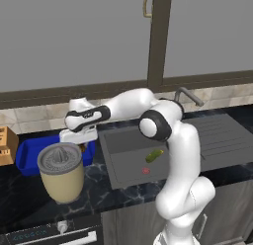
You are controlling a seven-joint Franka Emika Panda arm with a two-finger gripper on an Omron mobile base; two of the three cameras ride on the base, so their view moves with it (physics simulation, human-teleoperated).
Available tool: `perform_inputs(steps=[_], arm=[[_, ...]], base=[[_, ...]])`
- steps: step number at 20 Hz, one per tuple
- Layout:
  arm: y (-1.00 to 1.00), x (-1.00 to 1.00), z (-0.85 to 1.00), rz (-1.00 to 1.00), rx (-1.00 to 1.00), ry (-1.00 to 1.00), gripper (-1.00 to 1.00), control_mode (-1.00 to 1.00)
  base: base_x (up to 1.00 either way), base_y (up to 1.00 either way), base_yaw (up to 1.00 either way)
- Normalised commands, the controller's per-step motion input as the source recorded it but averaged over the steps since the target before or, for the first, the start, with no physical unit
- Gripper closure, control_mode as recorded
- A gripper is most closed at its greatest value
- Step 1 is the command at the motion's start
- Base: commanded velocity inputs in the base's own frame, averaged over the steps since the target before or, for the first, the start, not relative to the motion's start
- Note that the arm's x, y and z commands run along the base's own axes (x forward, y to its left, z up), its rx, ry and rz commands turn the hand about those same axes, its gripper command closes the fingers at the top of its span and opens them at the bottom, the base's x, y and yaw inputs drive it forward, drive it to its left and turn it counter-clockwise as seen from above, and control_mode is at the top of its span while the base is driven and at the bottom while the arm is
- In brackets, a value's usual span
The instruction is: Pick up all produce items and place them in the sink. Turn on the sink faucet to wash them. Then turn the sink off and put them in the tray.
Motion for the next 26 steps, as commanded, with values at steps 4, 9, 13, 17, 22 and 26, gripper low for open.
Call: perform_inputs(steps=[4, 9, 13, 17, 22, 26], arm=[[0.28, 0.00, -0.25, -0.04, 0.00, 0.00, 1.00, -1.00], [0.30, 0.07, -0.26, -0.06, 0.00, 0.00, 1.00, -1.00], [0.14, 0.08, -0.12, -0.06, 0.00, 0.00, -1.00, -1.00], [0.00, 0.00, 0.00, -0.04, 0.00, 0.00, -1.00, -1.00], [-0.01, 0.00, 0.06, -0.01, 0.00, 0.00, -1.00, -1.00], [-0.19, -0.15, 0.55, 0.00, 0.00, -0.11, -1.00, -1.00]], base=[[0.00, 0.00, 0.00], [0.00, 0.00, 0.00], [0.00, 0.00, 0.00], [0.00, 0.00, 0.00], [0.00, 0.00, 0.00], [0.00, 0.00, 0.00]])
